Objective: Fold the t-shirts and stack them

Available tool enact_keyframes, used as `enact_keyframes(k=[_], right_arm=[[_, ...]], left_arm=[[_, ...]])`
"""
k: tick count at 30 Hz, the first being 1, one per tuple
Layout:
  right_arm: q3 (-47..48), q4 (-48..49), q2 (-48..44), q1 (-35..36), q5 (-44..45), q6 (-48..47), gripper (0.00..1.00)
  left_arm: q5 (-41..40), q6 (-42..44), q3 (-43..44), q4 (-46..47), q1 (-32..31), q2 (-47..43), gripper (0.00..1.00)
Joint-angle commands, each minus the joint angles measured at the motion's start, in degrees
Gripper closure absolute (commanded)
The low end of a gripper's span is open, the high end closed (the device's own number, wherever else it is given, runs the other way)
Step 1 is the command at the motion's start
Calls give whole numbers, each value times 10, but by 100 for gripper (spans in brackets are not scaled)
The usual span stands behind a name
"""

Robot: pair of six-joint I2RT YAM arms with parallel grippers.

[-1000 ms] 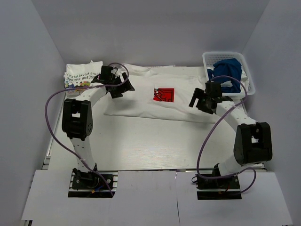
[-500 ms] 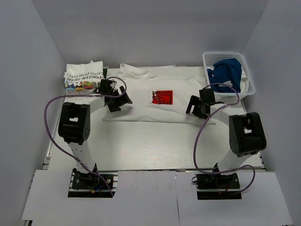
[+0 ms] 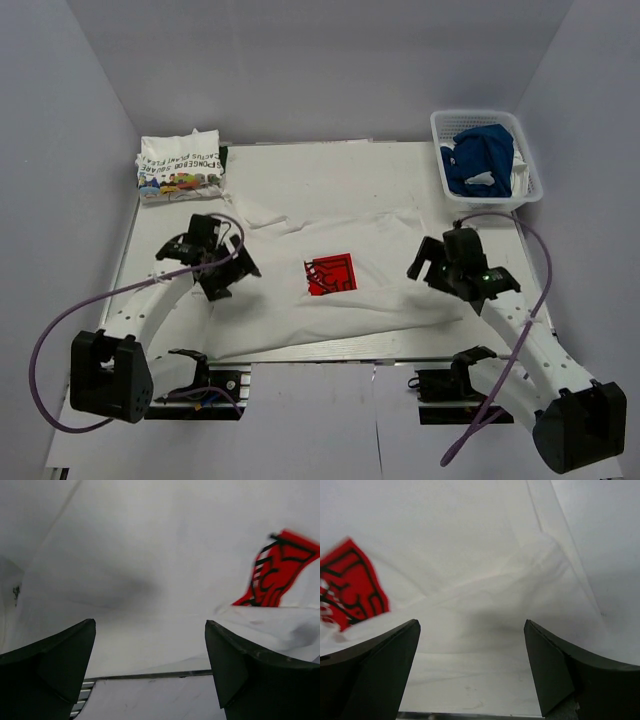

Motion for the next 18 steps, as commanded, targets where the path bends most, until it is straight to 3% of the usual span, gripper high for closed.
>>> enact_keyframes(k=[1, 6, 12, 18], right_arm=[[91, -2, -8, 2, 27, -20, 10], [155, 52, 52, -1, 41, -19, 10], [216, 105, 168, -2, 44, -29, 10], [278, 96, 253, -8, 103, -48, 10]], left_arm=[[-73, 4, 108, -22, 0, 0, 0], [-149, 15, 258, 13, 11, 119, 0], [-169, 12, 453, -9, 17, 307, 0], [-271, 17, 654, -91, 22, 512, 0]])
